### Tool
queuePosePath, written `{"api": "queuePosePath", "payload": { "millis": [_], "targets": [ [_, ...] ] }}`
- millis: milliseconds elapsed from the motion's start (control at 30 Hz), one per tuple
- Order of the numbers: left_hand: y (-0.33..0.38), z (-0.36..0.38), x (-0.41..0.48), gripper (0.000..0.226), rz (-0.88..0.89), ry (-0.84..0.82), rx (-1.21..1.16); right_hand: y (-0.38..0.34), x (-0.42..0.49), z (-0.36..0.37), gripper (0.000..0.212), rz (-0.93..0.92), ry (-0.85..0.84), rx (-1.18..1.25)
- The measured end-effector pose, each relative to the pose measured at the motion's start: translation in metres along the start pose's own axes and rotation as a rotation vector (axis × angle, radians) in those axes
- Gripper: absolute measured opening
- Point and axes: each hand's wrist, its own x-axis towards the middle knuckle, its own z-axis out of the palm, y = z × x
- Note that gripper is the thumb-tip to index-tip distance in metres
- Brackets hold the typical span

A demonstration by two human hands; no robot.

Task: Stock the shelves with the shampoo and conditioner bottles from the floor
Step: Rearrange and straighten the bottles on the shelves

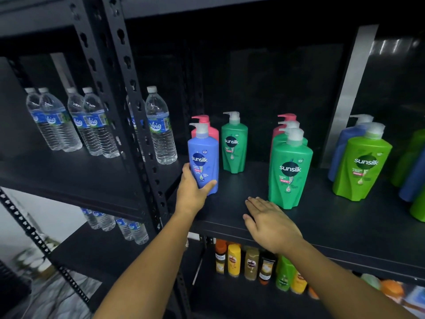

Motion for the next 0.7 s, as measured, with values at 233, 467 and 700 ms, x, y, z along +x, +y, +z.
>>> {"api": "queuePosePath", "payload": {
  "millis": [233, 467, 700],
  "targets": [
    [0.0, 0.006, -0.036, 0.061, 0.055, 0.108, 0.171, 0.001, -0.002, 0.001, 0.063, 0.007, 0.03, 0.031],
    [-0.001, 0.017, -0.052, 0.038, 0.387, -0.197, 0.415, 0.002, -0.004, -0.002, 0.062, 0.022, 0.061, 0.097],
    [0.007, 0.015, -0.037, 0.065, 0.205, -0.427, 0.439, 0.003, -0.005, -0.002, 0.063, 0.023, 0.072, 0.111]
  ]
}}
